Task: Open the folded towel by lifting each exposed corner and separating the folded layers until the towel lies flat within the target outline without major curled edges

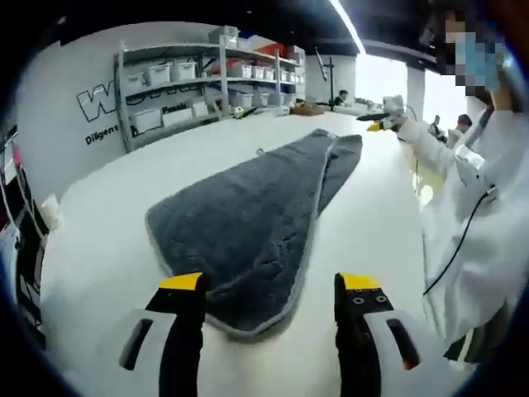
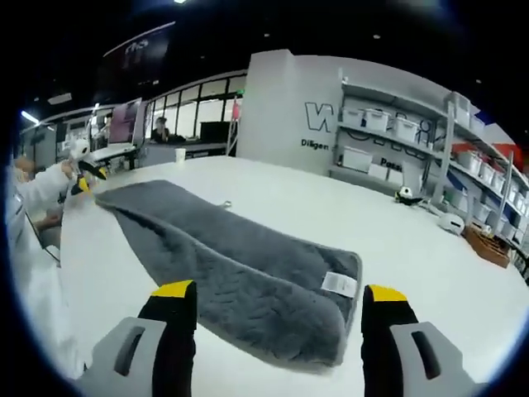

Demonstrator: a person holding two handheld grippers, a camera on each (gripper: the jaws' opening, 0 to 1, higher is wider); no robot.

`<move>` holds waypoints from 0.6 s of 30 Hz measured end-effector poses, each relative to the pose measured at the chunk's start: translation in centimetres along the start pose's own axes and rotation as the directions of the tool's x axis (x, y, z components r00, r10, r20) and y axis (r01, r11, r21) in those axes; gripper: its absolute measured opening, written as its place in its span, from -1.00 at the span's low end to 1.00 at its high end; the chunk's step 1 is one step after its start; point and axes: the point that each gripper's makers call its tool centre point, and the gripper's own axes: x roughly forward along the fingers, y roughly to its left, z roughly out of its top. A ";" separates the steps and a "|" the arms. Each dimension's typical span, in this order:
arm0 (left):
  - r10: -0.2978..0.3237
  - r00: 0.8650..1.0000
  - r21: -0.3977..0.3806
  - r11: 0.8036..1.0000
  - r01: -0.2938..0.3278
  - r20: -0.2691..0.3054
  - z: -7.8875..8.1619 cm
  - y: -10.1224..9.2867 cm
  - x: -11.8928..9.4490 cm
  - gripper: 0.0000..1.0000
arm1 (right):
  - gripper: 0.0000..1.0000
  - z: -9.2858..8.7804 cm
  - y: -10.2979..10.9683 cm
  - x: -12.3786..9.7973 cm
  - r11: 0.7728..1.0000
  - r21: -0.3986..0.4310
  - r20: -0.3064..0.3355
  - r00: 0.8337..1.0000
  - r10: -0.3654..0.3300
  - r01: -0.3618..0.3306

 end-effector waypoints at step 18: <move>0.163 0.986 -0.201 0.968 -0.154 0.033 -0.9 -1.0 0.8 0.99 | 0.42 -1.3 -9.0 9.4 0.997 0.083 -0.129 0.992 0.011 -0.001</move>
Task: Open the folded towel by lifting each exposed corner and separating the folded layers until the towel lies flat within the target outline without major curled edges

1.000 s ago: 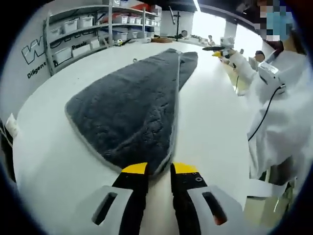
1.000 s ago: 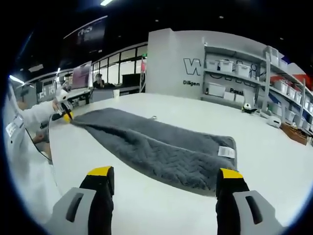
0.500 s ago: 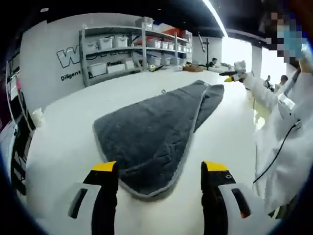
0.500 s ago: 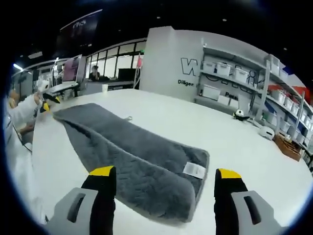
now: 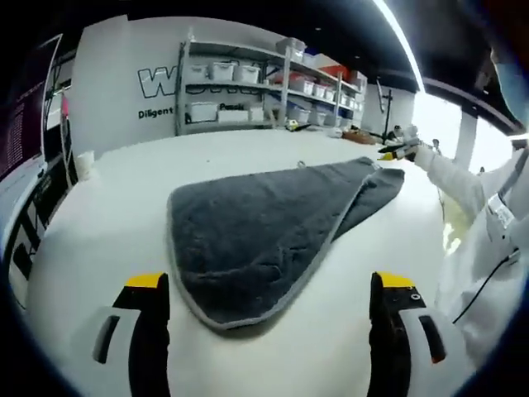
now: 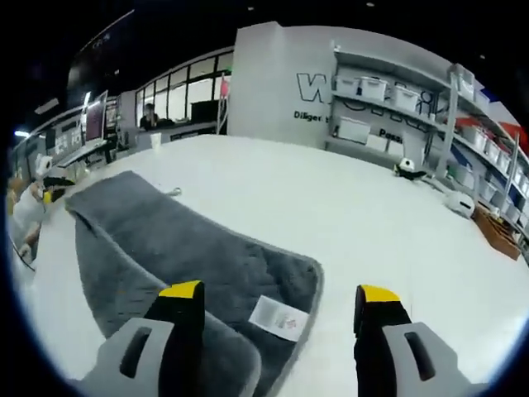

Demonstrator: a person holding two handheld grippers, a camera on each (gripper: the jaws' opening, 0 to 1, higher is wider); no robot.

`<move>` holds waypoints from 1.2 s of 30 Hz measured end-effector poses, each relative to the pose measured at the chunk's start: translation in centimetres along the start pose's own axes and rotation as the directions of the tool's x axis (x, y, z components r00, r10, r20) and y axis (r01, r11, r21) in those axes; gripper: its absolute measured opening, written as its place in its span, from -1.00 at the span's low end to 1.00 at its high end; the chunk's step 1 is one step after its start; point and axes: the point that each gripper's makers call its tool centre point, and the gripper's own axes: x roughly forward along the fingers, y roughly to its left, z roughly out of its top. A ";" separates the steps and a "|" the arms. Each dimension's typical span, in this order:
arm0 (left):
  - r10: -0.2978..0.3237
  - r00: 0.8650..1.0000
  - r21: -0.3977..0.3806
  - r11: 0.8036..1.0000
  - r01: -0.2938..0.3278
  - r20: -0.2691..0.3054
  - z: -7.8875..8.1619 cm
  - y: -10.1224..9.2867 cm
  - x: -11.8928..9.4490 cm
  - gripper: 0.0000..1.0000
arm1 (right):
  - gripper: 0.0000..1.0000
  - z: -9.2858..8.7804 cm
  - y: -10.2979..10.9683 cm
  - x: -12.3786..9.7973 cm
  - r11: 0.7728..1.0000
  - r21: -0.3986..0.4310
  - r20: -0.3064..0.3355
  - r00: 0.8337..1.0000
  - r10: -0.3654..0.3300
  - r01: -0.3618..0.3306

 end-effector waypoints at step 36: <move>-0.026 0.999 -0.017 1.000 0.026 -0.027 1.4 1.5 5.2 0.88 | -0.91 3.9 -6.9 13.1 0.999 -0.021 -0.117 0.992 -0.038 0.036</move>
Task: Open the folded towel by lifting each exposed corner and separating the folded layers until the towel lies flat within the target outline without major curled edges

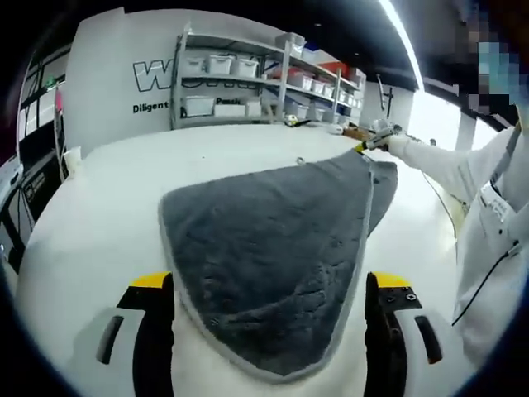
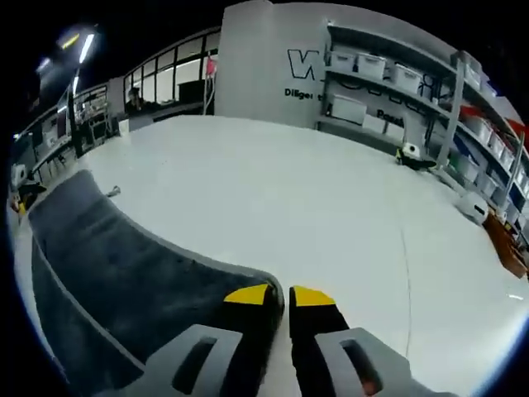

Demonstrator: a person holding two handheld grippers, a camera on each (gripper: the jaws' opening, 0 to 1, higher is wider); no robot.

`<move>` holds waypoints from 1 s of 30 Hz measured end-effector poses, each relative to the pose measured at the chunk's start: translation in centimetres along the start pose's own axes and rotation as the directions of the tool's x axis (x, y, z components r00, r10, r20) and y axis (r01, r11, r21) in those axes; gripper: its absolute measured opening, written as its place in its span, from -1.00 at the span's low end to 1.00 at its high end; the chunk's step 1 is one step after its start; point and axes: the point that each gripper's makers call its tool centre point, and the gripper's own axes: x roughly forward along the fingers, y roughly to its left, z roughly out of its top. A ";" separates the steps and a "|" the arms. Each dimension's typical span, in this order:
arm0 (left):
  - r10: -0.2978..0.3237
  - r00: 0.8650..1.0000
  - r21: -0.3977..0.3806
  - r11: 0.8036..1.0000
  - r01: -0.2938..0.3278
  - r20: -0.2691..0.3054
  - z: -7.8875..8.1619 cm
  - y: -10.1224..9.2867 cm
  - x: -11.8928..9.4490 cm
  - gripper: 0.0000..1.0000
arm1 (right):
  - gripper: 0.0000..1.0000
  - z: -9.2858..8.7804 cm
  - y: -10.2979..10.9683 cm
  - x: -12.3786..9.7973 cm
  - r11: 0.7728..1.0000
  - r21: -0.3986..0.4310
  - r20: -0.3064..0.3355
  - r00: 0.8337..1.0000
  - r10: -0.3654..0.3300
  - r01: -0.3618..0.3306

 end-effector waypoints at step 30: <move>0.021 0.991 -0.021 1.000 -0.019 0.133 2.6 -1.8 -0.7 0.91 | 0.07 3.0 1.6 -8.9 1.000 -0.003 0.095 0.995 0.024 -0.024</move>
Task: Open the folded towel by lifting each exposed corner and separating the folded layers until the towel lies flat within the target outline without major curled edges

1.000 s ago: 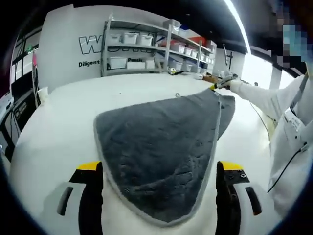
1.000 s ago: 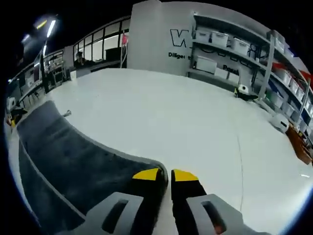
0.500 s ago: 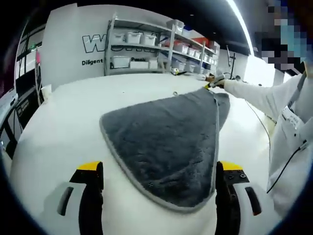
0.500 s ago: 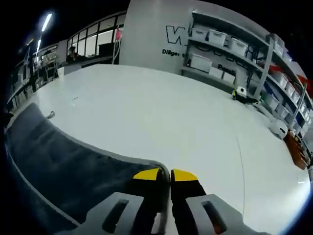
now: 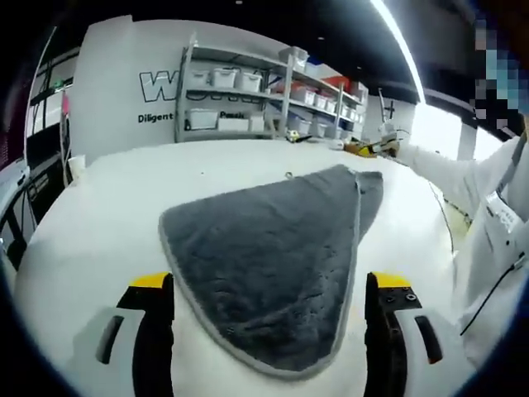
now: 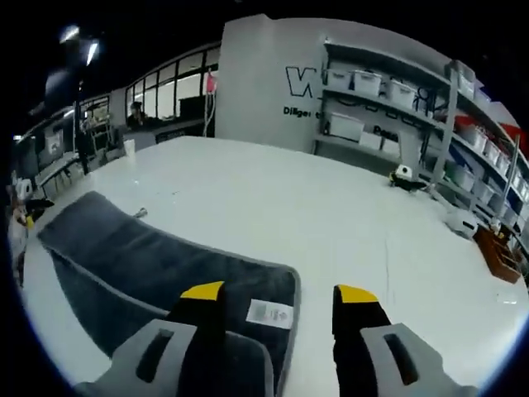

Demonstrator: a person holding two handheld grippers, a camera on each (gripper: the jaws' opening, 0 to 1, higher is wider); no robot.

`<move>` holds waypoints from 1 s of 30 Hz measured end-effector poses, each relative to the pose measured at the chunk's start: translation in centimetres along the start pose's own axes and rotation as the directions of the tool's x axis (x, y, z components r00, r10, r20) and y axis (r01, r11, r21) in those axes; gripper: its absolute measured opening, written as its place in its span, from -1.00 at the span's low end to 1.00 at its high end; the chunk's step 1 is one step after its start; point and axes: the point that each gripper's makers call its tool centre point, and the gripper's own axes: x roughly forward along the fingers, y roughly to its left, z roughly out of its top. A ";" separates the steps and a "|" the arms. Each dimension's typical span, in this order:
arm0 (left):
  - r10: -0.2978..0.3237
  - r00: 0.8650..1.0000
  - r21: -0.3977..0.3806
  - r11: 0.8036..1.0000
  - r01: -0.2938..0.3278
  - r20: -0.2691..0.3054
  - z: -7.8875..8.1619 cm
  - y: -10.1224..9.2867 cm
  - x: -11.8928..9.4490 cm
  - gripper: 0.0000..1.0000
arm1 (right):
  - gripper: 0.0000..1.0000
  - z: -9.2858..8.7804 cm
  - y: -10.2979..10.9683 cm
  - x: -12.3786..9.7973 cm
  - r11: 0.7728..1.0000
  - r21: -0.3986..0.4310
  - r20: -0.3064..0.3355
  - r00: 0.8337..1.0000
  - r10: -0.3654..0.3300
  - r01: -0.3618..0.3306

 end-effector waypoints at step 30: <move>-0.283 0.959 0.126 0.952 0.280 0.008 2.1 -11.9 5.6 0.99 | 0.99 -8.4 17.7 -15.8 0.995 0.063 0.087 0.993 -0.080 0.075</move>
